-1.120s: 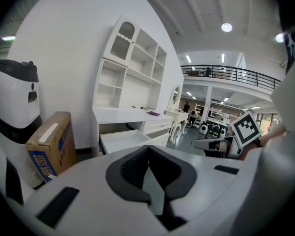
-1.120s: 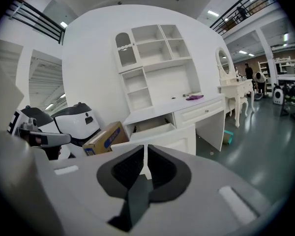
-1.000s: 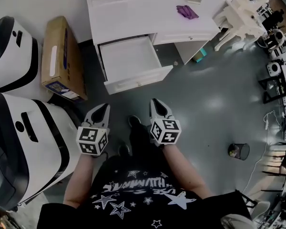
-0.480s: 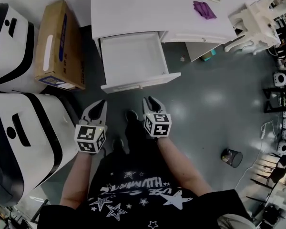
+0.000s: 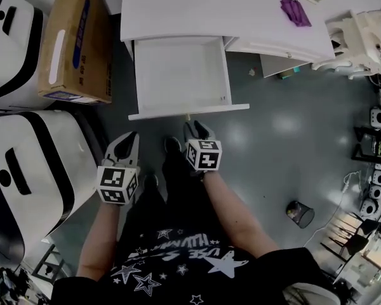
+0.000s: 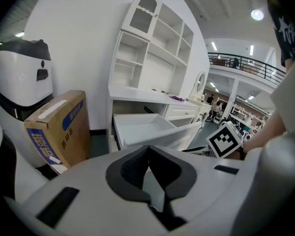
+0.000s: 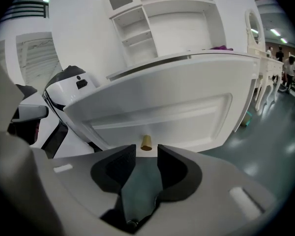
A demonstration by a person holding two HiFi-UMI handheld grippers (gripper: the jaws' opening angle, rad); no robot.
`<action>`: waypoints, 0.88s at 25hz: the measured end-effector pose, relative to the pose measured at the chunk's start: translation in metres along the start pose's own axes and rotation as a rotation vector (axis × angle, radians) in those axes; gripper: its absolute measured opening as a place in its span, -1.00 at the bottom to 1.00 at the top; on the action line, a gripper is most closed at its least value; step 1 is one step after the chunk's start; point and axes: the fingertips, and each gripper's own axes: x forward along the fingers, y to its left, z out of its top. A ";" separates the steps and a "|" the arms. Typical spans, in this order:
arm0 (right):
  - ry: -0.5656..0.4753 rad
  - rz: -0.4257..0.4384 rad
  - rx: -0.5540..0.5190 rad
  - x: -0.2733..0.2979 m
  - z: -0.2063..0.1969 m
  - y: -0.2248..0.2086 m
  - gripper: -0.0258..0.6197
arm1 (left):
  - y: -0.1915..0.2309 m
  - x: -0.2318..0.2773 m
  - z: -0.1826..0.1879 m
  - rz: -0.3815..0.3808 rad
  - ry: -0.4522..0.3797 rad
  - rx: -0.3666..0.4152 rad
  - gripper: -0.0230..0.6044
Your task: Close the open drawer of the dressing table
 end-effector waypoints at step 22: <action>0.043 -0.010 -0.010 0.070 0.062 -0.011 -0.62 | 0.029 0.041 0.040 0.138 0.002 -0.075 -0.90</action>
